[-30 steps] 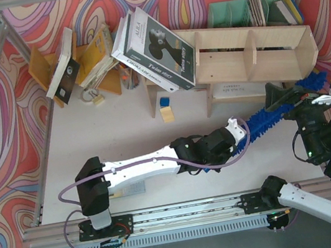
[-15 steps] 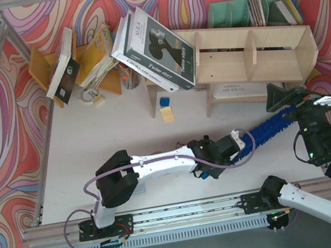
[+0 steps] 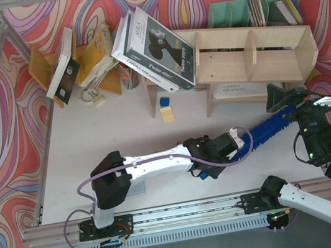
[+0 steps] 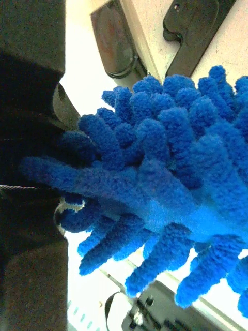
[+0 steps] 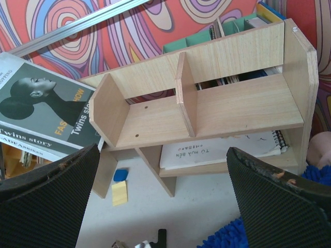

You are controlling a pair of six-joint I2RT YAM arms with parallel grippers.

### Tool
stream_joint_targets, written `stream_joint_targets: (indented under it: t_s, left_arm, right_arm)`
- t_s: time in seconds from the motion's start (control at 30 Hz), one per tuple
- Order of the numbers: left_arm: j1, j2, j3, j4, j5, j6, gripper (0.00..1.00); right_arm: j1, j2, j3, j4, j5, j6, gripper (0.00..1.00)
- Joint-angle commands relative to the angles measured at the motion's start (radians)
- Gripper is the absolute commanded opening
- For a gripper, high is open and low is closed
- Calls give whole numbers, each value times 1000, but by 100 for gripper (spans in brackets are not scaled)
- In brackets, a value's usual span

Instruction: Dust the bookshelf with a duster

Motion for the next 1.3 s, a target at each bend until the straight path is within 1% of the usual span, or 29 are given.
stream_joint_targets:
  t_s: [0.0,0.13,0.2,0.37,0.57,0.7,0.97,1.27]
  left_arm:
    - [-19,-130,7,-4,37,-27,0]
    - [-49,-152,3,-61,33,-19,0]
    - [-61,-182,-27,-67,17,-26,0]
    - [-67,-298,-138,-47,-55,-77,0]
    - [-67,-421,-240,-26,-161,-146,0]
    - [-67,-480,-296,2,-204,-191,0]
    - [-65,-494,-348,10,-254,-239,0]
    - [-33,-519,-374,58,-368,-277,0]
  right_arm:
    - [4,-9,1,10,12,10,99]
    - [4,-7,-2,13,11,8,99]
    - [4,-7,-2,13,12,6,99]
    - [4,-9,-5,13,15,5,99]
    - [4,-4,-17,20,9,13,99]
    - [4,4,-16,20,7,13,99]
    - [4,9,-11,22,3,19,99]
    - [3,14,-9,19,-3,25,99]
